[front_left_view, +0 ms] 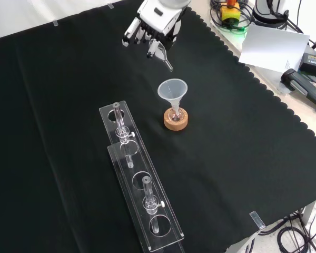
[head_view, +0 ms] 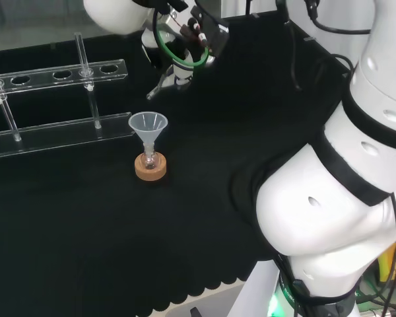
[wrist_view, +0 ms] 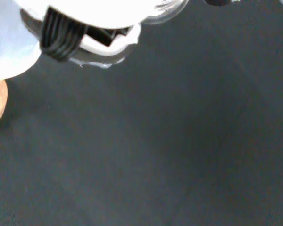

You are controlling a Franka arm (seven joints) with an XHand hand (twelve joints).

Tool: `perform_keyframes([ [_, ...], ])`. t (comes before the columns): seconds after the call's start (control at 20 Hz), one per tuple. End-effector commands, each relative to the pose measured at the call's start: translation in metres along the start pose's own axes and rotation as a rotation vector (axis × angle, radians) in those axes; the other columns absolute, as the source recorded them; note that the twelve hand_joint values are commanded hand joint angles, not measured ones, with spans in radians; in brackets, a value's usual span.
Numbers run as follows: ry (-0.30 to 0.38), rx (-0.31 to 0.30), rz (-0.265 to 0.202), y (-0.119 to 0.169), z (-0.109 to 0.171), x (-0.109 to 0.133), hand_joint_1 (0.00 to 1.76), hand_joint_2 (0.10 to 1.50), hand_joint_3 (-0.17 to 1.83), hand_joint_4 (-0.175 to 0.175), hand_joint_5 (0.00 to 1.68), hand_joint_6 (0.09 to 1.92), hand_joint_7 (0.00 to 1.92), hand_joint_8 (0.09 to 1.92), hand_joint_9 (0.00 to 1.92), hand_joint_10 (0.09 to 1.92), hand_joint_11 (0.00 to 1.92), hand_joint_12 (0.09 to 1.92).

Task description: Pour all the NaCl from the weighing funnel into the round-bottom flask.

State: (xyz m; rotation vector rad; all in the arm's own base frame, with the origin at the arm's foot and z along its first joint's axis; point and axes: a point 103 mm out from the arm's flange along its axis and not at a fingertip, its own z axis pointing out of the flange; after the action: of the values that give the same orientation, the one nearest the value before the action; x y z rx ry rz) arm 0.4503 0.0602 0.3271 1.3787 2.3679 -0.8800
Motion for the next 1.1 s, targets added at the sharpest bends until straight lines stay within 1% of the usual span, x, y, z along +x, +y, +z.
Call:
perform_keyframes([
  [0.05, -0.108, 0.121, -0.025, 0.0151, 0.0299, 0.0105, 1.13, 0.57, 0.77, 0.175, 1.34, 0.6, 1.7, 0.19, 1.31, 0.11, 0.0, 1.43],
  [0.5, -0.105, 0.123, -0.036, 0.0164, 0.03, 0.0133, 1.13, 0.57, 0.77, 0.175, 1.34, 0.6, 1.7, 0.19, 1.32, 0.11, 0.0, 1.43],
  [1.1, -0.105, 0.127, -0.038, 0.0159, 0.0323, 0.0128, 1.13, 0.57, 0.78, 0.175, 1.34, 0.6, 1.71, 0.18, 1.32, 0.11, 0.0, 1.43],
])
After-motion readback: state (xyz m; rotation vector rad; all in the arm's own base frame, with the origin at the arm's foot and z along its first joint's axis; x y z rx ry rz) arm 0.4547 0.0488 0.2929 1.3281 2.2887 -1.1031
